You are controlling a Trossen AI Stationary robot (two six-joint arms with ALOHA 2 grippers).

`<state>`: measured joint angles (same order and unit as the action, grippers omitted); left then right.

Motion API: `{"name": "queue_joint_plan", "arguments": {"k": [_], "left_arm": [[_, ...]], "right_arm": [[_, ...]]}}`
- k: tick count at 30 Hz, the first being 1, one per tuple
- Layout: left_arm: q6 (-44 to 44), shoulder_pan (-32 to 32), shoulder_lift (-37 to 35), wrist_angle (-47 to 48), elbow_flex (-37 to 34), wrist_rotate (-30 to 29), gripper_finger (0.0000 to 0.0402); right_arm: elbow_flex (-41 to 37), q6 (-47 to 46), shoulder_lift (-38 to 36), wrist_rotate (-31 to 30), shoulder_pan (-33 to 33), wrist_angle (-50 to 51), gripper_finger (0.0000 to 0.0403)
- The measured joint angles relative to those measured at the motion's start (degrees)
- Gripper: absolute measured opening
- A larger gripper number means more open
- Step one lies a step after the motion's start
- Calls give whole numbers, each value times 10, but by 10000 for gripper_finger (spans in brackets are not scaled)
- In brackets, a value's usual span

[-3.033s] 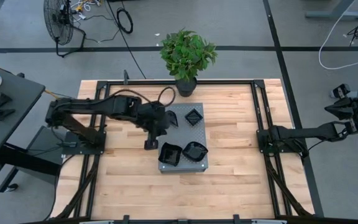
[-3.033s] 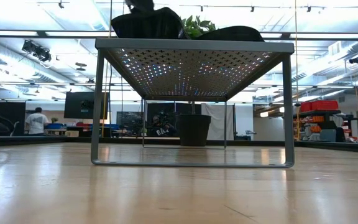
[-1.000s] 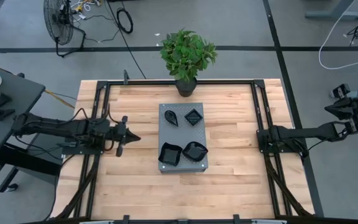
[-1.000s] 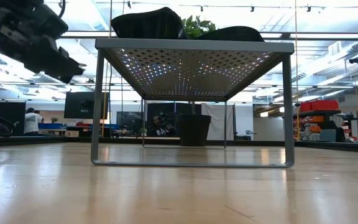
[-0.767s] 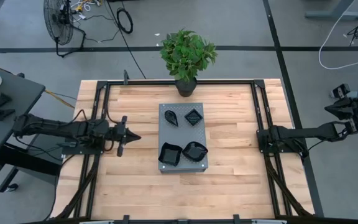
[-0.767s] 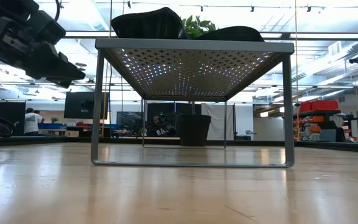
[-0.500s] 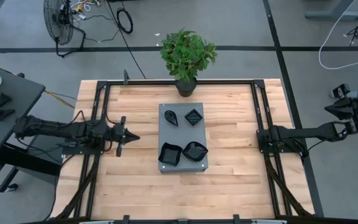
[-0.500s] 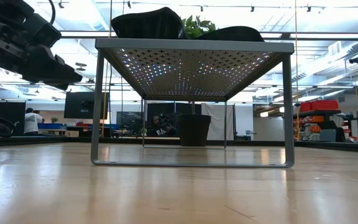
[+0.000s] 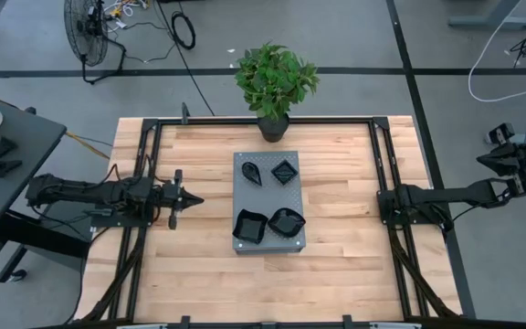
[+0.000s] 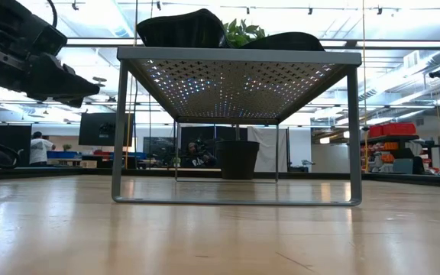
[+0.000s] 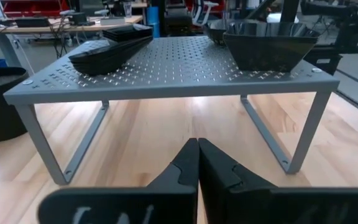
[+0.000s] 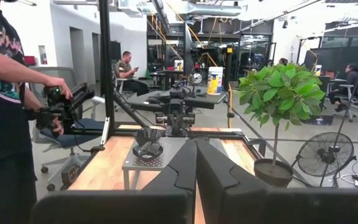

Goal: Pick & Place Mini shaped plates
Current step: Return to Home Position

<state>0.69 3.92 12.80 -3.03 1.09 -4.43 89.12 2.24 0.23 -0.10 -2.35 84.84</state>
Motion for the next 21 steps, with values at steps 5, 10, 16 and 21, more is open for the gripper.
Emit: {"name": "queue_joint_plan", "arguments": {"k": [5, 10, 16, 21], "left_arm": [[0, 0, -24, 2, -5, 1, 4], [5, 0, -38, 2, -5, 1, 6], [16, 0, -59, 9, -5, 4, 5], [15, 0, -70, 11, -5, 4, 8]], "right_arm": [[0, 0, 0, 0, 0, 0, 16], [0, 0, 0, 0, 0, 0, 16], [0, 0, 0, 0, 0, 0, 16], [0, 0, 0, 0, 0, 0, 16]]}}
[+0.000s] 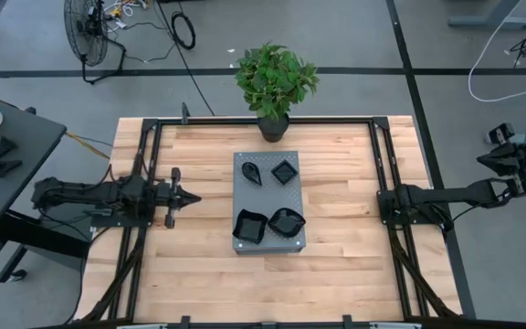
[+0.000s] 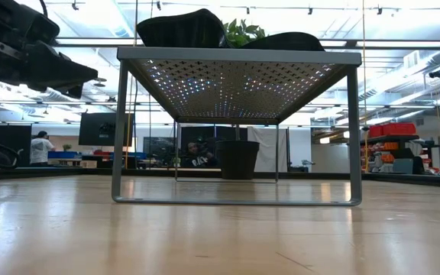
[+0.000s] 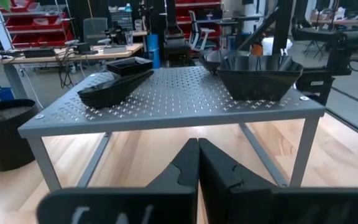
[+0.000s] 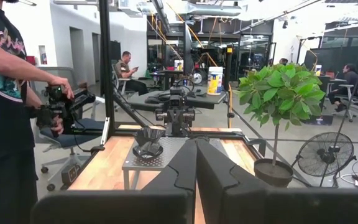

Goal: Pick & Place Mini shaped plates
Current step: Return to Home Position

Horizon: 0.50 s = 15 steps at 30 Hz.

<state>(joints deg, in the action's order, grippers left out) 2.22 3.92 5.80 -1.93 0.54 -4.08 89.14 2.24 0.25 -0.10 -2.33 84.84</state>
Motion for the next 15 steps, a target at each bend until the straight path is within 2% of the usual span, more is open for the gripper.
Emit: {"name": "queue_joint_plan", "arguments": {"k": [15], "left_arm": [[0, 0, -42, 5, 0, -1, 5]], "right_arm": [[0, 0, 0, 0, 0, 0, 16]]}}
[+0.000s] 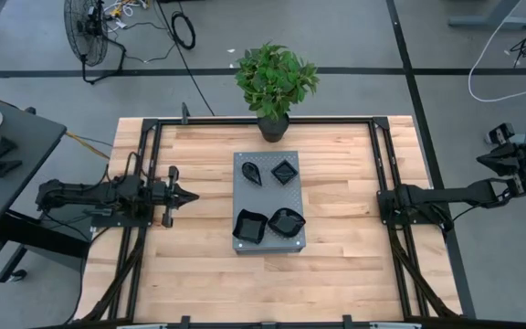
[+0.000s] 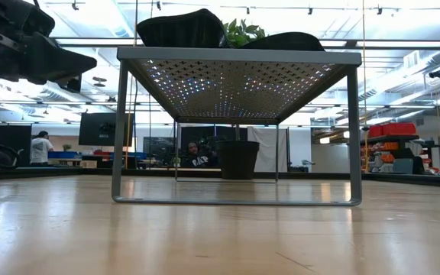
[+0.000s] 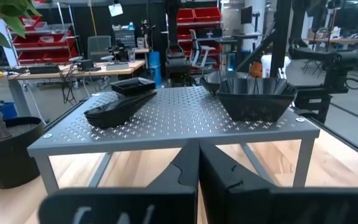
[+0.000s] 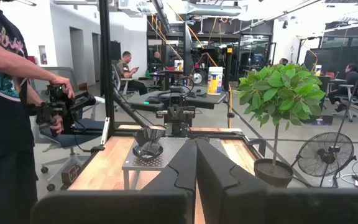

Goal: Pick & Place Mini shaped plates
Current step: Return to Home Position

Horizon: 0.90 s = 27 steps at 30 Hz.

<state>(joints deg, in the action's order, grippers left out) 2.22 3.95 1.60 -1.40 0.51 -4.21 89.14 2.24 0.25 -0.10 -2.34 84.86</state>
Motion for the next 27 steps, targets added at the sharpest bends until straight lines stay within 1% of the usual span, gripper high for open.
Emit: {"name": "queue_joint_plan", "arguments": {"k": [5, 23, 27], "left_arm": [[0, 0, -15, 0, 0, 0, 7], [-5, 0, -14, 1, 0, 0, 3], [-1, 0, -13, 1, -1, 0, 12]], "right_arm": [[0, 0, 0, 0, 0, 0, 16], [0, 0, 0, 0, 0, 0, 16], [0, 0, 0, 0, 0, 0, 16]]}}
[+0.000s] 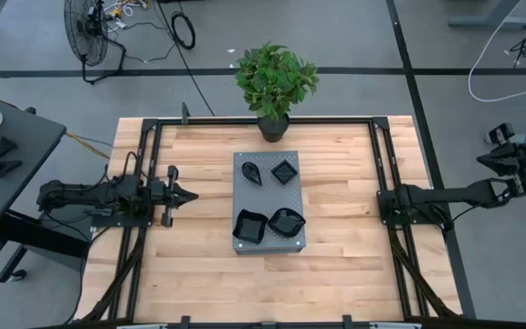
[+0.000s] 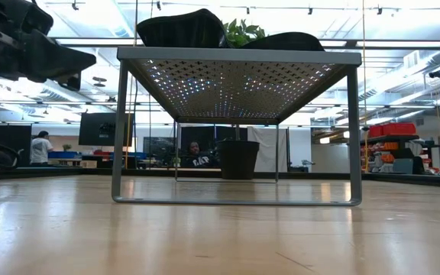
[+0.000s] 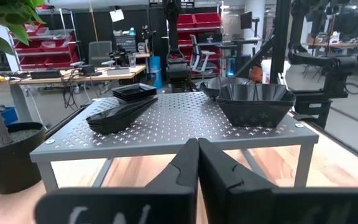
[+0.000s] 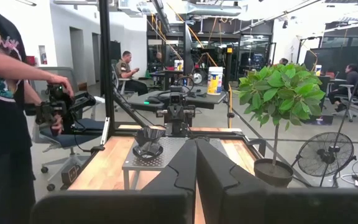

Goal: Pick & Place Mini shaped plates
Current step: Return to Home Position

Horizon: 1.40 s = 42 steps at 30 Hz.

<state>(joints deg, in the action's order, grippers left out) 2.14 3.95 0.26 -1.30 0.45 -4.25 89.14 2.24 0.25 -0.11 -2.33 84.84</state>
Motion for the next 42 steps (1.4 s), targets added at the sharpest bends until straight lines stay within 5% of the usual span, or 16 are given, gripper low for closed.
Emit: {"name": "queue_joint_plan", "arguments": {"k": [42], "left_arm": [[34, 0, 1, -15, -1, -1, 30]], "right_arm": [[0, 0, 0, 0, 0, 0, 16]]}}
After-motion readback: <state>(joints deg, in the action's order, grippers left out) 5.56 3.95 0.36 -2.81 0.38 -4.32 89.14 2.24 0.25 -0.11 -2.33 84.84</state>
